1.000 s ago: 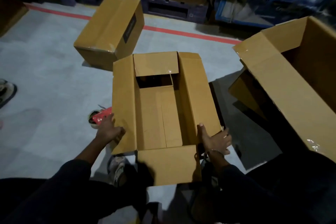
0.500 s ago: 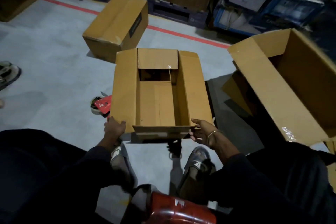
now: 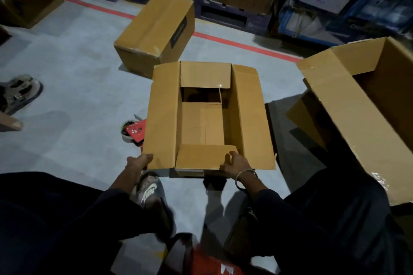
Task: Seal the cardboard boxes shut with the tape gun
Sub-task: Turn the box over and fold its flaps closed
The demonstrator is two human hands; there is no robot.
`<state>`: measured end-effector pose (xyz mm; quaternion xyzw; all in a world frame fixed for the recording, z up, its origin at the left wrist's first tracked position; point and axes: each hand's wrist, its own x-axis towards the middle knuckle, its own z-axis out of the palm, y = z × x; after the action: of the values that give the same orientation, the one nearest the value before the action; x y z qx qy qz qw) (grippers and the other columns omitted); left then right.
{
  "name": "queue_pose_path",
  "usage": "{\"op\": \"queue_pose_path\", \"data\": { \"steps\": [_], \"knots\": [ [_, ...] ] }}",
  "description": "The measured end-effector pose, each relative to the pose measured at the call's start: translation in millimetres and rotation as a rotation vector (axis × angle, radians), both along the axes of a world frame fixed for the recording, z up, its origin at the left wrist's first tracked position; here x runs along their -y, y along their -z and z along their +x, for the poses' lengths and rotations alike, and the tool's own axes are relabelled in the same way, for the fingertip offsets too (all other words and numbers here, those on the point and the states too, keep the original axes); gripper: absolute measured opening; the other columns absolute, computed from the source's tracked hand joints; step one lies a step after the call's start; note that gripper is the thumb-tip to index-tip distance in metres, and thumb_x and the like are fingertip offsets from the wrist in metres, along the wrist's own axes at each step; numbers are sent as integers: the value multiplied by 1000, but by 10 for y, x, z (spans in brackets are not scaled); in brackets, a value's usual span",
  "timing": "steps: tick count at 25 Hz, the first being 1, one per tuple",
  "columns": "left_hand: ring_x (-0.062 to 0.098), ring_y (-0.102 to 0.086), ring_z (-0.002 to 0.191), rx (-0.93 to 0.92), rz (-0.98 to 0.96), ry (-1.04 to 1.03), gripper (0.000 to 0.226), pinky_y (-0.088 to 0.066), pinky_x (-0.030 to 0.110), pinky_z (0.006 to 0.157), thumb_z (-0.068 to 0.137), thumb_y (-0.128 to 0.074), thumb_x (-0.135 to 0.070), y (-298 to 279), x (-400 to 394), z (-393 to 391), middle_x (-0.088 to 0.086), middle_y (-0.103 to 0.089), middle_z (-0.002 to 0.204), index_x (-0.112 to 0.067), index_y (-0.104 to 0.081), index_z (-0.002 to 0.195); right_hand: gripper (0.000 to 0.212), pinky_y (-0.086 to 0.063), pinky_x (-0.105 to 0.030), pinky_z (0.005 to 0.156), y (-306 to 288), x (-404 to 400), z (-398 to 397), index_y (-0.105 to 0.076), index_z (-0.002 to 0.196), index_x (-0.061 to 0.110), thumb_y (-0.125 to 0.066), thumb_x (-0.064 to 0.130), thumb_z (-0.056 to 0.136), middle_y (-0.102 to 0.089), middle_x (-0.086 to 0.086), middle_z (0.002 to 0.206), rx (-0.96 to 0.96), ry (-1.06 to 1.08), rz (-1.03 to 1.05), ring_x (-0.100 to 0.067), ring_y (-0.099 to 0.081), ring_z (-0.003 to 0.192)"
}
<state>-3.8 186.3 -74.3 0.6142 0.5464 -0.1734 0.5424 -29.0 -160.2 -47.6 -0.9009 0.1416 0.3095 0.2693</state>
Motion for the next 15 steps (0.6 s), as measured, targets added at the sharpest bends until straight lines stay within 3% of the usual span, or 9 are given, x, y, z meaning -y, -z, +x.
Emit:
{"op": "queue_pose_path", "data": {
  "steps": [2,4,8,11,13,15],
  "knots": [
    [35,-64,97,10,-68,95,61,-48,40,72,92,-74,-33,76,-90,-68,23,-63,126,1,-51,137,51,-50,-44,103,47,-50,26,-52,139,11,-64,33,95,-59,-16,135,56,23,-68,-38,-51,129],
    [36,-67,91,54,-33,99,44,-54,42,76,95,-70,-39,-1,-115,-112,22,-69,114,0,-64,116,44,-49,-42,102,46,-56,42,-57,134,10,-62,31,96,-59,-16,134,92,97,-65,-36,-51,129],
    [37,-68,94,152,347,65,57,-57,48,89,92,-58,-58,-382,-31,-41,18,-74,100,-4,-74,96,34,-50,-36,95,-74,17,58,-67,126,8,-64,26,96,-68,-16,126,136,258,24,-35,-61,119],
    [24,-66,71,403,143,-29,40,-54,36,68,100,-60,-43,-812,421,33,7,-72,80,-8,-75,90,30,-50,-33,90,-144,85,-16,-70,122,11,-66,24,95,-71,-14,121,129,358,79,-32,-64,113],
    [17,-65,64,464,-66,122,26,-52,28,58,100,-64,-29,-894,837,30,6,-74,77,-6,-76,99,26,-50,-33,88,-164,136,-104,-70,119,14,-67,22,94,-72,-13,117,148,422,103,-32,-65,109],
    [18,-67,75,412,-60,399,20,-50,21,58,97,-67,-17,-711,1207,-57,6,-74,90,-7,-73,113,22,-50,-32,83,-212,235,-183,-72,113,13,-66,18,93,-73,-12,110,170,519,141,-31,-66,102]
  ]
}}
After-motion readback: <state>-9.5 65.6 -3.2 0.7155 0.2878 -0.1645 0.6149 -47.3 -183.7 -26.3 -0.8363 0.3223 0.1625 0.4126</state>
